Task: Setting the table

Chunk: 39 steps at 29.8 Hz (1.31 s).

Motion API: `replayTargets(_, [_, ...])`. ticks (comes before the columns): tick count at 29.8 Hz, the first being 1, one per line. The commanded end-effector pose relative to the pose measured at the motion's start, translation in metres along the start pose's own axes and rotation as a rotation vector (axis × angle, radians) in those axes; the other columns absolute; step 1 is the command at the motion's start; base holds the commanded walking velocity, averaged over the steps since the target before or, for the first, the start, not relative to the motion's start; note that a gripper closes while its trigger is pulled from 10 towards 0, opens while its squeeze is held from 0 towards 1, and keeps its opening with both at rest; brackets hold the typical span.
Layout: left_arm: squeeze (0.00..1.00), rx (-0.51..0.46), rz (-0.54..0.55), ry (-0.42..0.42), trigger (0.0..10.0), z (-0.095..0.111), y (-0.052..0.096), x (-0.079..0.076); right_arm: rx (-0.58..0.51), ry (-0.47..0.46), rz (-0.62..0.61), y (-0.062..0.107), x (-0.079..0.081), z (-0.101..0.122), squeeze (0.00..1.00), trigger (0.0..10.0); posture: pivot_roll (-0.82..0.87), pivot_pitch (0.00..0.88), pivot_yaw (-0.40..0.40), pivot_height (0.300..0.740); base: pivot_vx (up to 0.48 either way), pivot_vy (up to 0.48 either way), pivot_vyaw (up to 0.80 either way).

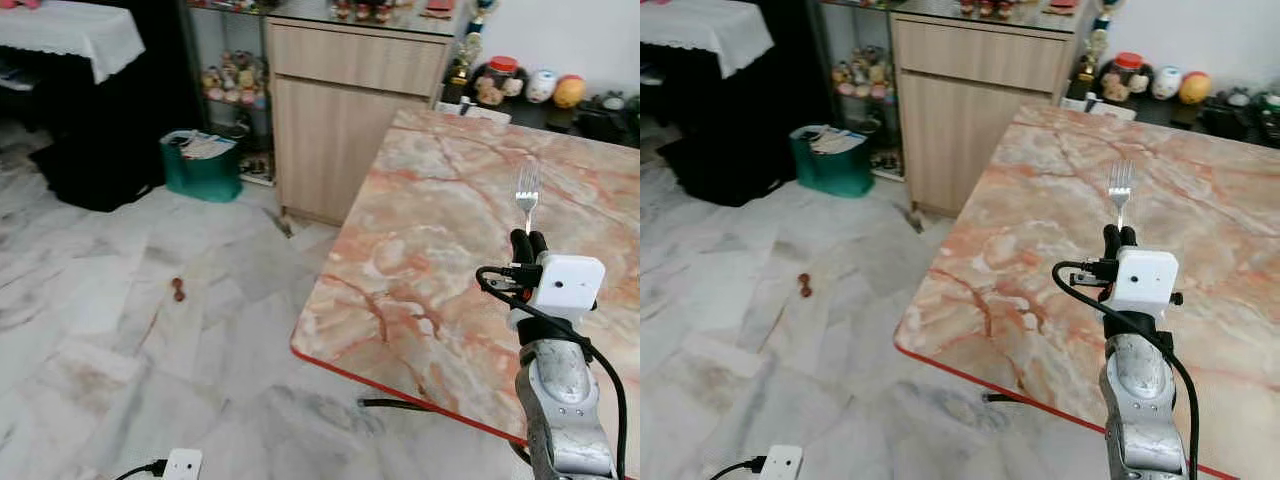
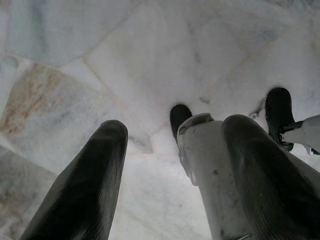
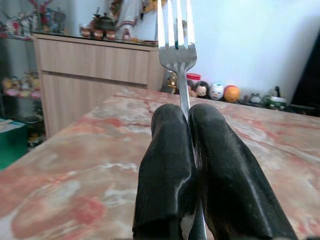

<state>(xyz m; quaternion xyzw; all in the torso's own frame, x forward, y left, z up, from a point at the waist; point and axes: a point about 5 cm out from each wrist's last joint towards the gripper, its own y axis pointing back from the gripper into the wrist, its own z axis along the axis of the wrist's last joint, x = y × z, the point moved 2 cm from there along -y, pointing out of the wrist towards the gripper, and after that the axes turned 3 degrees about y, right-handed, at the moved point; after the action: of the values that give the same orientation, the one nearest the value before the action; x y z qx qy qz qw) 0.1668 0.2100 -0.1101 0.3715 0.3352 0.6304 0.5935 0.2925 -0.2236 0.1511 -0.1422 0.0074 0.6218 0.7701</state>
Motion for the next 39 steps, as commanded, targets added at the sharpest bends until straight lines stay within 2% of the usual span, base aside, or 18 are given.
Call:
replayTargets(1, [0.00,0.010,-0.008,-0.043,10.0,-0.002,0.000,0.000,-0.004,-0.001,-0.012,-0.003,-0.002,0.001,0.00,10.0,0.03,0.000,-0.026,0.740,0.000,0.000,-0.73])
replayTargets(3, [0.00,0.009,-0.009,-0.055,10.0,-0.002,0.000,0.000,-0.006,0.000,-0.012,-0.003,-0.002,0.002,0.00,10.0,0.03,0.000,-0.026,0.740,0.000,0.000,-0.73])
replayTargets(8, [0.00,0.006,-0.008,-0.018,10.0,-0.003,0.000,0.000,-0.014,0.007,-0.002,-0.003,-0.001,0.003,0.00,10.0,0.03,0.000,-0.024,0.740,0.000,-0.197,-0.73])
replayTargets(23, [0.00,0.008,-0.010,-0.025,10.0,-0.003,0.000,0.000,-0.023,0.003,-0.001,-0.004,-0.001,0.005,0.00,10.0,0.03,0.000,-0.028,0.740,0.000,0.000,-0.71])
replayTargets(31, [0.00,0.019,-0.014,-0.047,10.0,-0.003,0.000,0.000,-0.050,0.005,-0.005,-0.004,-0.001,0.010,0.00,10.0,0.03,0.000,-0.031,0.740,0.000,0.000,0.00])
replayTargets(39, [0.00,0.021,-0.019,-0.052,10.0,-0.003,0.000,-0.001,-0.070,0.006,-0.013,-0.006,-0.003,0.015,0.00,10.0,0.02,0.000,-0.027,0.740,0.000,-0.400,0.00])
